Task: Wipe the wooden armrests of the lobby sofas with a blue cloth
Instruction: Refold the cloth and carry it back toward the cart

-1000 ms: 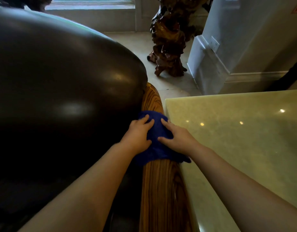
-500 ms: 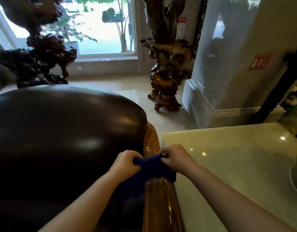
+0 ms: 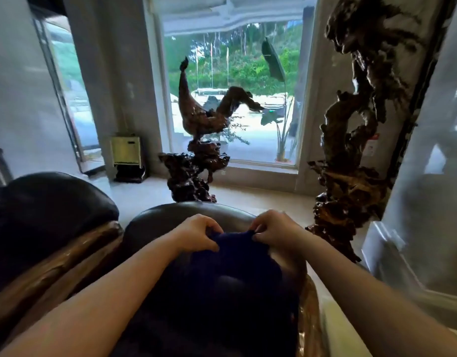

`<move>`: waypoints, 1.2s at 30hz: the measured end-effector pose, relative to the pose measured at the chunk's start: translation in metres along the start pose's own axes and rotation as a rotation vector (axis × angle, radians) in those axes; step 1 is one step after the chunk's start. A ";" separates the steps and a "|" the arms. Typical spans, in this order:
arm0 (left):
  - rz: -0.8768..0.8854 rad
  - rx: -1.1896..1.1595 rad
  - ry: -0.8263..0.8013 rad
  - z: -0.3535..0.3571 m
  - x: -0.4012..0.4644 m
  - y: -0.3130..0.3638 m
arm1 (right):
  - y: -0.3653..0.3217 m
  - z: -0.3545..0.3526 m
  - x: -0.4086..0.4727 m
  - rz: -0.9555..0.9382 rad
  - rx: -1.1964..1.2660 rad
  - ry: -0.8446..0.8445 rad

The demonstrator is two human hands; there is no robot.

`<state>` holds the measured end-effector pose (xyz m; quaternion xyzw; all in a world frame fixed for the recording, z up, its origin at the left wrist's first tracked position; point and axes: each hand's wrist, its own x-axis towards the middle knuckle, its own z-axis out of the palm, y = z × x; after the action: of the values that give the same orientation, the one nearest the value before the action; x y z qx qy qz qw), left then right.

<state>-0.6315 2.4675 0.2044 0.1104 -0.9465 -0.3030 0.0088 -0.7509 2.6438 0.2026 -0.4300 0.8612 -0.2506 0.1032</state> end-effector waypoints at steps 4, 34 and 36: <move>-0.065 0.032 0.055 -0.077 -0.074 -0.035 | -0.106 0.006 0.022 -0.183 -0.113 -0.038; -0.594 -0.058 0.398 -0.391 -0.522 -0.464 | -0.737 0.350 0.178 -0.857 -0.145 -0.453; -0.625 -0.050 0.412 -0.417 -0.524 -0.498 | -0.771 0.371 0.208 -0.904 -0.175 -0.435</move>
<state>0.0160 1.9472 0.2842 0.4525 -0.8378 -0.2855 0.1087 -0.2006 1.9621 0.2950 -0.8090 0.5653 -0.1015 0.1249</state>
